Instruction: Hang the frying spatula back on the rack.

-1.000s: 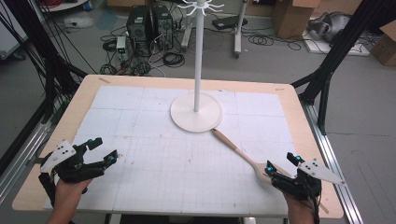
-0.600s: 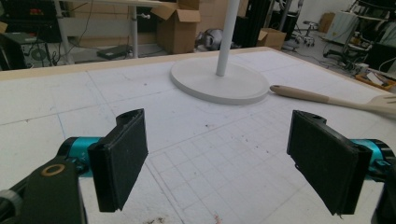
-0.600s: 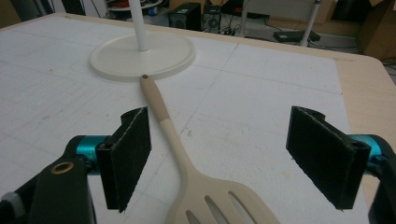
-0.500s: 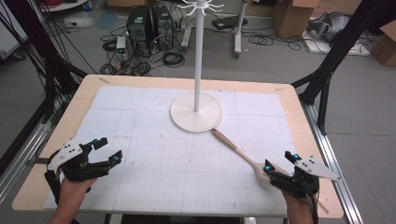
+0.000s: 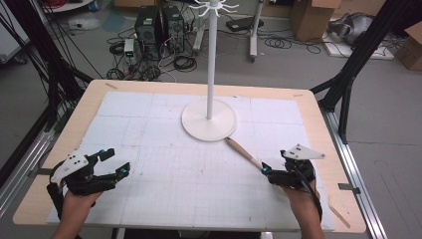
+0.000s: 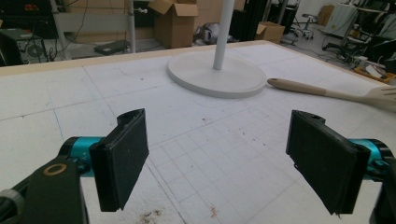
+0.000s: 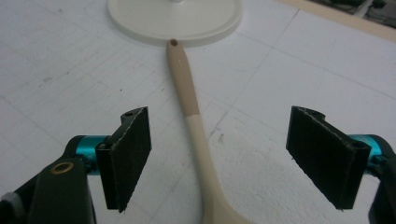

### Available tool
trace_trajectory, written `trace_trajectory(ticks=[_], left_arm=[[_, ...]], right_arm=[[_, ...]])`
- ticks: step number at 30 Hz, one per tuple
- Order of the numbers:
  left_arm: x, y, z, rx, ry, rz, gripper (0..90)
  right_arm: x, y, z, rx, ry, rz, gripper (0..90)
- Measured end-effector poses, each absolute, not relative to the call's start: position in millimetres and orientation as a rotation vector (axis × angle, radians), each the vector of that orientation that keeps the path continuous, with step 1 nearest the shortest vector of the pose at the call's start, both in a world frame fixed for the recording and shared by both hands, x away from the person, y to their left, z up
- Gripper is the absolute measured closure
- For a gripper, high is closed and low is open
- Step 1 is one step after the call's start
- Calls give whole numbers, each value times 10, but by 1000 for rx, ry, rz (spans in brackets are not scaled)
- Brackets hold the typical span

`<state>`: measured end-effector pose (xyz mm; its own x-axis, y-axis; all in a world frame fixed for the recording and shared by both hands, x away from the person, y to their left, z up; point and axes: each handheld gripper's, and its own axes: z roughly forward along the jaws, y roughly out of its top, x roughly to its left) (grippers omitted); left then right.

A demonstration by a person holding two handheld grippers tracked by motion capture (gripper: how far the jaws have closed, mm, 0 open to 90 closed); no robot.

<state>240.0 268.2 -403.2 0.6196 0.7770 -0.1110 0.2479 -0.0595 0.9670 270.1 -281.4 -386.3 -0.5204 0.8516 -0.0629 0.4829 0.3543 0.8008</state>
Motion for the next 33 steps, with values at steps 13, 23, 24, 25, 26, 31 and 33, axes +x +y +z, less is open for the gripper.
trace_trajectory(ticks=[13, 23, 24, 25, 26, 31, 33], left_arm=[[2399, 2699, -4053, 1642, 872, 531, 216], [2392, 2670, -4052, 1652, 866, 527, 220], [2392, 2670, -4052, 1652, 866, 527, 220], [2393, 2670, -4053, 1653, 867, 526, 220], [2393, 2670, -4053, 1653, 867, 526, 220], [2394, 2672, -4055, 1652, 870, 525, 221], [2393, 2670, -4054, 1653, 869, 525, 221]], right_arm=[[3041, -2657, -4073, 1132, 2372, 807, 330], [3085, -2701, -4207, 1167, 2452, 721, 410], [3090, -2700, -4218, 1159, 2457, 712, 423], [3093, -2698, -4228, 1161, 2465, 705, 441], [3093, -2698, -4228, 1161, 2465, 705, 441], [3112, -2696, -4252, 1152, 2526, 707, 595], [3112, -2695, -4251, 1139, 2549, 721, 651]])
